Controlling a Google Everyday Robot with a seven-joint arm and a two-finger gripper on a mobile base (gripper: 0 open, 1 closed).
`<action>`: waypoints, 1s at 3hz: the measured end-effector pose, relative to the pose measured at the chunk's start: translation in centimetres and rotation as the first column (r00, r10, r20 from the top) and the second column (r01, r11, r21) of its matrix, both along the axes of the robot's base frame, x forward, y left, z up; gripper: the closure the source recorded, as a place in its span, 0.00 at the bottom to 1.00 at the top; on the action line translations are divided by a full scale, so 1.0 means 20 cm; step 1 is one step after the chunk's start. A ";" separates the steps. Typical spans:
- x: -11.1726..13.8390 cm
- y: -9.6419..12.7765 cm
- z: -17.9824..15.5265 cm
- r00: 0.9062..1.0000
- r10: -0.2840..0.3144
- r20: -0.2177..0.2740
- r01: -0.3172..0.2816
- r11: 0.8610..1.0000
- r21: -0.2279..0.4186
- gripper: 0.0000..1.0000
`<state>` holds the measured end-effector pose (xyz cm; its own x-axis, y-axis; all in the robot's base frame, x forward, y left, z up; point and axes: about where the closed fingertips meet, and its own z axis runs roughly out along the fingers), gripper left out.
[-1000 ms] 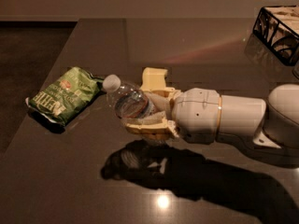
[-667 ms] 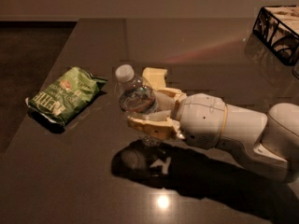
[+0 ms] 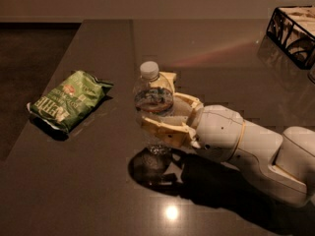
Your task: Place water bottle upright
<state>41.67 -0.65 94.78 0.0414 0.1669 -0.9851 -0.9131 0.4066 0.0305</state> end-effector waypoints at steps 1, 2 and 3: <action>-0.01 0.00 -0.07 0.999 -0.009 -0.032 0.009 1.000 0.013 1.00; -0.01 -0.01 -0.12 0.999 -0.019 -0.046 0.020 1.000 0.019 1.00; -0.01 -0.01 -0.13 0.999 -0.051 -0.002 0.051 0.999 -0.011 0.83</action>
Offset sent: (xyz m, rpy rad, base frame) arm -0.0008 -0.0075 -0.0400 0.0321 0.0679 -0.0404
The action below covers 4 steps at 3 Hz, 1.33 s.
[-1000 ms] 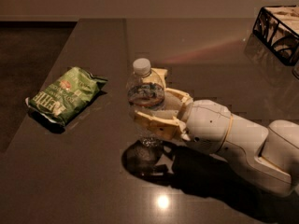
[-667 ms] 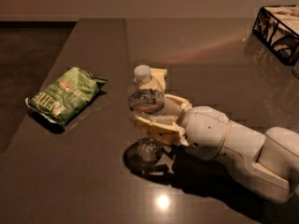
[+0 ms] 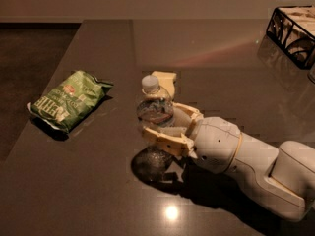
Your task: Place water bottle upright
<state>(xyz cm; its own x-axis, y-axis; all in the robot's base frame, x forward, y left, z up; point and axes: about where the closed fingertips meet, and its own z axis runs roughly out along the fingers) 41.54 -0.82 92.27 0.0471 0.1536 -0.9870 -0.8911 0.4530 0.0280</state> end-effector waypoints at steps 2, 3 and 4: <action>0.01 0.00 0.03 0.997 -0.020 0.078 0.026 0.997 -0.076 0.36; 0.02 0.00 0.00 0.997 -0.029 0.069 0.033 0.998 -0.060 0.13; 0.02 -0.01 -0.03 0.998 -0.042 0.047 0.043 0.999 -0.030 0.00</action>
Offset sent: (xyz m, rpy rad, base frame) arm 0.0051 -0.0039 0.0004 -0.0930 -0.0860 -0.0382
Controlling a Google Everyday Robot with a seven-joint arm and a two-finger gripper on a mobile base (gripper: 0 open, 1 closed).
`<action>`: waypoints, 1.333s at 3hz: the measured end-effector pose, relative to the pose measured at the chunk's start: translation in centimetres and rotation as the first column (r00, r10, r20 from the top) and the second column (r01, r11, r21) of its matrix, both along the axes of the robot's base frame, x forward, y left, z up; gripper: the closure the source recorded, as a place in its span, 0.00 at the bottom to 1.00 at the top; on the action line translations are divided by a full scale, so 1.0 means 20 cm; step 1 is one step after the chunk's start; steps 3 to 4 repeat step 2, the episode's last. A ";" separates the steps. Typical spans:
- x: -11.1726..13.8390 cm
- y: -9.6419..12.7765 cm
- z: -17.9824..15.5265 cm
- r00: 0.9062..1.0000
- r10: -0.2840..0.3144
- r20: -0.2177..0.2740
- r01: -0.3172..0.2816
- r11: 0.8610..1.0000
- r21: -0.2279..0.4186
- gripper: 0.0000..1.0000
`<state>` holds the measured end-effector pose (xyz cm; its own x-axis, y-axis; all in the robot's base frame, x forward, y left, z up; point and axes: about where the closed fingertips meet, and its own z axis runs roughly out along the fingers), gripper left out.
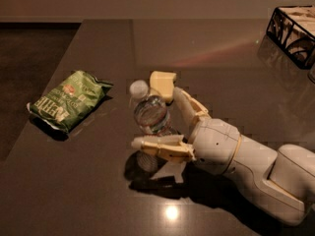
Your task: Place water bottle upright
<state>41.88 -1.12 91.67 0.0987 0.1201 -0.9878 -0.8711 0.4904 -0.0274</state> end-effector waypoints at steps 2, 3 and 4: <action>0.00 -0.01 -0.03 1.000 -0.011 -0.017 0.012 1.000 0.019 0.00; 0.00 -0.01 -0.03 1.000 -0.011 -0.017 0.012 1.000 0.019 0.00; 0.00 -0.01 -0.03 1.000 -0.011 -0.017 0.012 1.000 0.019 0.00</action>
Offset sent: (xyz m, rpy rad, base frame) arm 0.0002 -0.0114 -0.0131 0.0206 0.0378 -0.0313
